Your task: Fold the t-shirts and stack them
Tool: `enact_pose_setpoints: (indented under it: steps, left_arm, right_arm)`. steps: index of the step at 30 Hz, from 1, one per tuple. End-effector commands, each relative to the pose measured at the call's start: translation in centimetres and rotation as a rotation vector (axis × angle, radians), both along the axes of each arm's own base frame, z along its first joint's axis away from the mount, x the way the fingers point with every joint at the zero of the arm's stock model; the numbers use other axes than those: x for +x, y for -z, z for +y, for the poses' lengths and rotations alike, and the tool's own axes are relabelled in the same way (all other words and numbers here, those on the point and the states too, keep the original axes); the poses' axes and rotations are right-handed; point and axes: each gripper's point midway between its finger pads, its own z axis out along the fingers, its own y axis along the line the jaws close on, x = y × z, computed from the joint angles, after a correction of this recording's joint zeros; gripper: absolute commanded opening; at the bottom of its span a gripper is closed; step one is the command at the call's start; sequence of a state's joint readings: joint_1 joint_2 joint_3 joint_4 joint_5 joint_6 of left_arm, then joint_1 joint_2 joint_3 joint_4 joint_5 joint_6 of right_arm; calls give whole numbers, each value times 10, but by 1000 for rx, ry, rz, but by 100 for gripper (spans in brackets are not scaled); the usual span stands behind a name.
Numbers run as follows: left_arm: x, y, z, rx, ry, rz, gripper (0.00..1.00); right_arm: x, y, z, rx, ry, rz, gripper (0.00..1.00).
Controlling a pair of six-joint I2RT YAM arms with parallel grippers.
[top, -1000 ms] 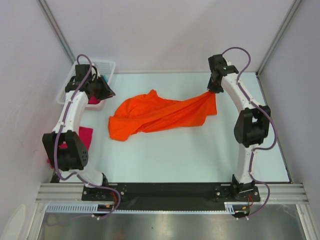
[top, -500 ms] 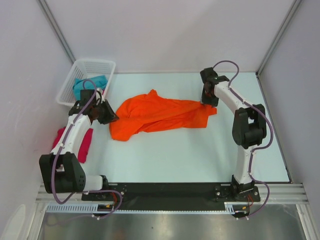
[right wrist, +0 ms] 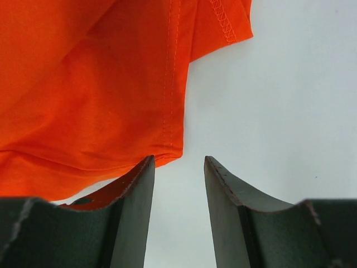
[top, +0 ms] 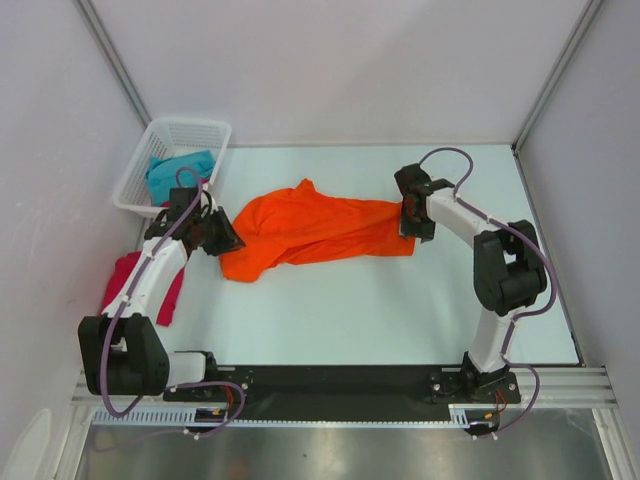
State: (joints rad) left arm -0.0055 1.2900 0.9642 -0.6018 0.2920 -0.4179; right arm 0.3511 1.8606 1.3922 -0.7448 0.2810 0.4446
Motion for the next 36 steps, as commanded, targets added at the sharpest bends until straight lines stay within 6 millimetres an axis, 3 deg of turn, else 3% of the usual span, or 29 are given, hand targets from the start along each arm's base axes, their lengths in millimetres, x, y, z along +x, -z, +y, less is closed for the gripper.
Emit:
enact_pose_setpoints:
  steps: [1,11,17,20,21,22,24,31,36]
  left_arm:
    - [5,-14,-6,-8,16,-69,25]
    - [8,-15,-4,10,16,-72,25]
    - [11,-18,-3,12,14,-78,24]
    - [11,-17,-3,12,14,-74,24]
    - [11,-17,-3,12,14,-75,24]
    - [12,-17,-3,13,13,-74,24]
    - [11,-15,-3,14,14,-71,24]
    - [9,-15,-2,20,11,-73,23]
    - [5,-11,-1,23,15,-62,23]
  right_arm:
    - [13,3,2,9,22,-48,47]
    - [22,25,14,7,10,-18,46]
    - [18,38,17,13,4,4,44]
    - [14,43,19,27,-6,13,26]
    - [13,44,20,30,-7,13,11]
    - [13,44,19,34,-8,13,4]
    - [12,42,21,41,-18,9,0]
    - [14,18,17,9,-17,-52,0]
    - [23,-42,8,-77,3,-195,0]
